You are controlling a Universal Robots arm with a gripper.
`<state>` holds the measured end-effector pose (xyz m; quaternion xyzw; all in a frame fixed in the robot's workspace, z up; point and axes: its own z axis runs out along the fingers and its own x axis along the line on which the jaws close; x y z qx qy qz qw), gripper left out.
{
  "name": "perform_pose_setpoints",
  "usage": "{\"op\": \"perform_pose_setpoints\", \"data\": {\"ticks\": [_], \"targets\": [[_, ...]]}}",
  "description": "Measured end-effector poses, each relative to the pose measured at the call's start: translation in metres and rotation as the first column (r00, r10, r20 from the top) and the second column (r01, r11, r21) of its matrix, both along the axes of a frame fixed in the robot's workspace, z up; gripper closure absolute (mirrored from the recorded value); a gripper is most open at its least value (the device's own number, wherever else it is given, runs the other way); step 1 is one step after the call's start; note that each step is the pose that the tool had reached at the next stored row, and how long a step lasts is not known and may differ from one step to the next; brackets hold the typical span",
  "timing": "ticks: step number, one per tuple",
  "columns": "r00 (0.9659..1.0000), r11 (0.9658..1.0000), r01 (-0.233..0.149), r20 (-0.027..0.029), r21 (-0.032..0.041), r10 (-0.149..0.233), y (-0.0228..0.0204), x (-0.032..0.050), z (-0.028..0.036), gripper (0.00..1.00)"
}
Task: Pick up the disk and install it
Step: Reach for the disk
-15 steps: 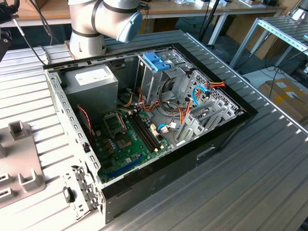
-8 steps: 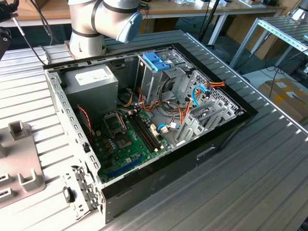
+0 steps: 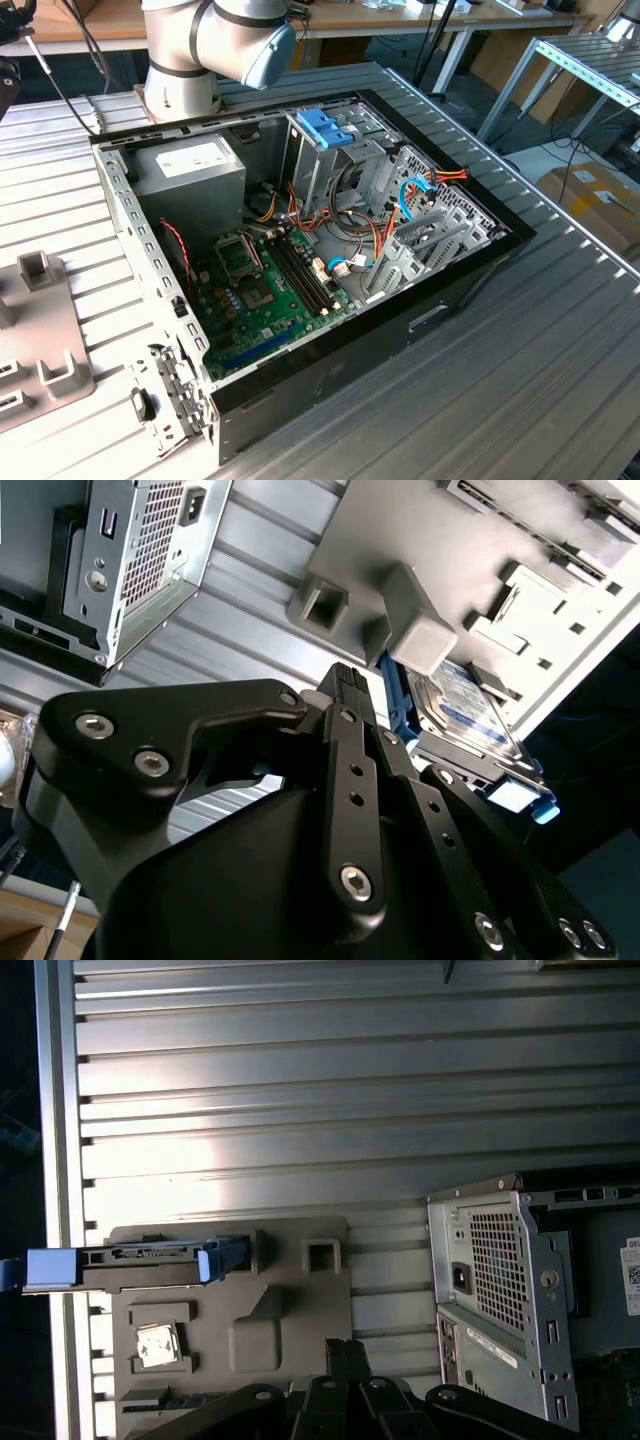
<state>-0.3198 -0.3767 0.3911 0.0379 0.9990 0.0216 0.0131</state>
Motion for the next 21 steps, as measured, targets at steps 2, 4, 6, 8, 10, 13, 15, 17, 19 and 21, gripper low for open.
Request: {"op": "perform_pose_setpoints", "data": {"ticks": [2, 4, 6, 8, 10, 13, 15, 17, 19, 21], "targets": [[1.0000, 1.0000, 0.000, 0.0000, 0.0000, 0.000, 0.0001, -0.0012, -0.0001, 0.89], [1.0000, 1.0000, 0.000, 0.0000, 0.0000, 0.000, 0.0004, -0.0033, -0.0003, 0.89], [1.0000, 1.0000, 0.000, 0.0001, 0.0000, 0.000, 0.0006, -0.0049, -0.0004, 0.89], [1.0000, 1.0000, 0.000, 0.0000, 0.0000, 0.000, 0.0007, -0.0057, -0.0004, 0.89], [1.0000, 1.0000, 0.000, 0.0000, -0.0001, 0.000, 0.0007, -0.0058, -0.0004, 0.89], [1.0000, 1.0000, 0.000, 0.0000, 0.0000, 0.000, 0.0007, -0.0064, -0.0004, 0.89], [1.0000, 1.0000, 0.000, 0.0000, 0.0000, 0.000, 0.0007, -0.0064, -0.0004, 0.89], [1.0000, 1.0000, 0.000, 0.0000, 0.0000, 0.000, 0.0007, -0.0070, -0.0004, 0.89], [1.0000, 1.0000, 0.000, 0.0001, 0.0000, 0.000, 0.0008, -0.0078, -0.0005, 0.89], [1.0000, 1.0000, 0.000, 0.0001, 0.0000, 0.000, 0.0011, -0.0089, -0.0007, 0.89]]}}
